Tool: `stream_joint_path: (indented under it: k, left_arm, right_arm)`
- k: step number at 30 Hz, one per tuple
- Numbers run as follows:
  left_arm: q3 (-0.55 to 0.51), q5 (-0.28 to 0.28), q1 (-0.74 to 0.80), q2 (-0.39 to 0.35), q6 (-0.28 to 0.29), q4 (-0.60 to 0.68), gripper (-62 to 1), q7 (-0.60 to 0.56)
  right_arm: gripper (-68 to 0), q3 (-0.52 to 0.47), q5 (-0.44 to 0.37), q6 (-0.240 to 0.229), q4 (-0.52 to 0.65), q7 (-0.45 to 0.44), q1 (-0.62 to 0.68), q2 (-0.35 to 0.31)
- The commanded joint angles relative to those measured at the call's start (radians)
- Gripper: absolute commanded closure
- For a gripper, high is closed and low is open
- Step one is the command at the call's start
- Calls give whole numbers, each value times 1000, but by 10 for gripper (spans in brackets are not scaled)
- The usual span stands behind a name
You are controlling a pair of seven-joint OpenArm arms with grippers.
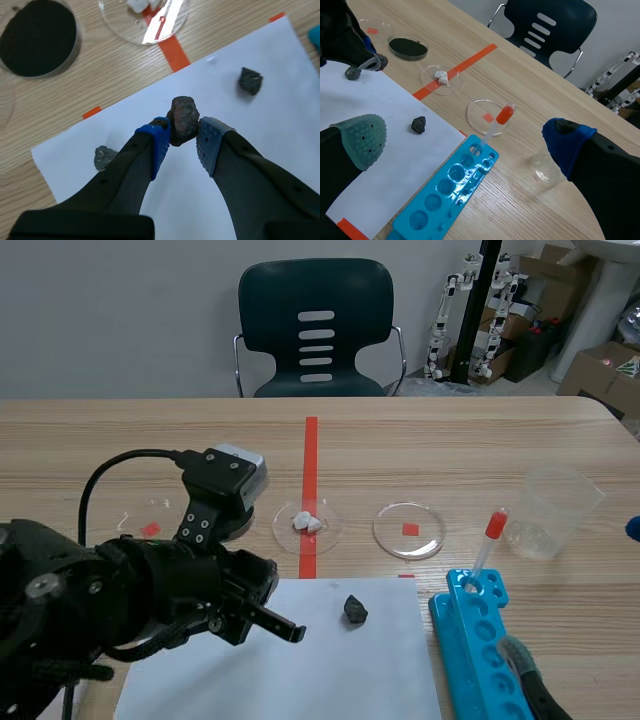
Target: Put the middle mineral back
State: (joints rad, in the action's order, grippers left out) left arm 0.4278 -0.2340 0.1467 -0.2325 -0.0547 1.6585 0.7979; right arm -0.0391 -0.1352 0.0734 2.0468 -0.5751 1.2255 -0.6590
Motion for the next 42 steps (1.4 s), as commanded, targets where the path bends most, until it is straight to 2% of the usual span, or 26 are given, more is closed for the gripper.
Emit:
stream_joint_path:
  k: [1, 9, 20, 24, 26, 29, 32, 42]
  left_arm:
    - [8, -3, -23, 17, -16, 2, -104, 4]
    - [33, 19, -116, 81, -117, -121, -104, 66]
    - [58, 45, -201, 125, -243, -193, -104, 199]
    - [62, 45, -228, 142, -252, -235, -104, 230]
    - [70, 45, -246, 149, -275, -264, -104, 254]
    - [80, 45, -277, 152, -299, -298, -104, 321]
    - [82, 49, -303, 163, -300, -312, -104, 380]
    - [84, 56, -323, 205, -320, -330, -104, 426]
  right_arm:
    - [-679, -5, -7, 4, 21, -14, -7, 3]
    - [-679, -5, -7, 4, 21, -14, -7, 3]
    - [-679, -5, -7, 4, 21, -14, -7, 3]
    - [-679, -5, -7, 4, 21, -14, -7, 3]
    - [-679, -5, -7, 4, 21, -14, -7, 3]
    - [-679, -5, -7, 4, 21, -14, -7, 3]
    - [-679, -5, -7, 4, 21, -14, -7, 3]
    - [-679, -5, -7, 4, 21, -14, -7, 3]
